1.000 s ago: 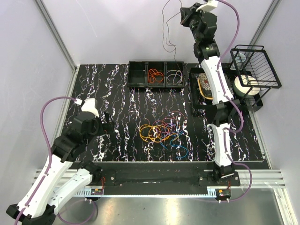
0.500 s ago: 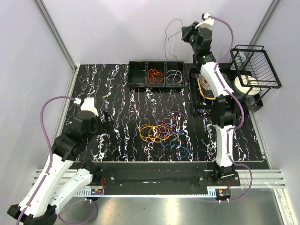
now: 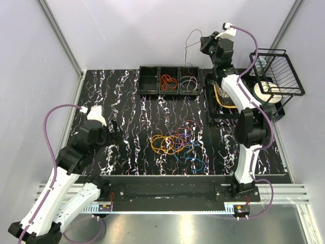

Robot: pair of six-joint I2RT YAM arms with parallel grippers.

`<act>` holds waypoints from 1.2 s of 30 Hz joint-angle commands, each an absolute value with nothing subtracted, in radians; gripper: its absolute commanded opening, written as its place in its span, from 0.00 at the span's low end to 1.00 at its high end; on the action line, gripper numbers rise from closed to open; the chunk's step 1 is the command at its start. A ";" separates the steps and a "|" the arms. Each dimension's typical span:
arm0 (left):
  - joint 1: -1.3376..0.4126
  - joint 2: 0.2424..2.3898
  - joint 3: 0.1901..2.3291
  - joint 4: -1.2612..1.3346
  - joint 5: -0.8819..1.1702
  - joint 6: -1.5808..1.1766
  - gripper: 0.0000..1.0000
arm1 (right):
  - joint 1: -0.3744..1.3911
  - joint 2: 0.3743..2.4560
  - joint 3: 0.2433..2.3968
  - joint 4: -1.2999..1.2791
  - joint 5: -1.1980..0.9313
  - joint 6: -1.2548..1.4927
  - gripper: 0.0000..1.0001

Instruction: Untangle the cables

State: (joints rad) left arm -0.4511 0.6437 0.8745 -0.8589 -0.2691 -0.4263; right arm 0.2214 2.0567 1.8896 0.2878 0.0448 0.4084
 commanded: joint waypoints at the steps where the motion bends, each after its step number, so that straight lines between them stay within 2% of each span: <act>1: -0.446 0.643 0.870 -0.805 -0.267 -0.422 0.98 | 0.222 1.937 1.809 0.390 0.090 0.394 0.00; 8: -0.446 0.641 0.870 -0.804 -0.267 -0.422 0.97 | 0.221 1.925 1.701 0.370 0.095 0.380 0.00; 15: -0.446 0.646 0.868 -0.805 -0.270 -0.422 0.97 | 0.221 1.988 1.707 0.314 0.127 0.373 0.00; 23: -0.446 0.650 0.868 -0.805 -0.272 -0.422 0.97 | 0.221 2.028 1.680 0.203 0.369 0.360 0.00; 28: -0.446 0.655 0.870 -0.805 -0.272 -0.422 0.97 | 0.222 2.065 1.704 0.137 0.380 0.331 0.00; 36: -0.446 0.653 0.870 -0.807 -0.275 -0.422 0.96 | 0.224 2.129 1.766 0.020 0.512 0.256 0.00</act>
State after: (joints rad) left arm -0.4503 0.6521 0.8745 -0.8585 -0.2691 -0.4263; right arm 0.2218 2.1296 1.7149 0.0589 0.4057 0.3183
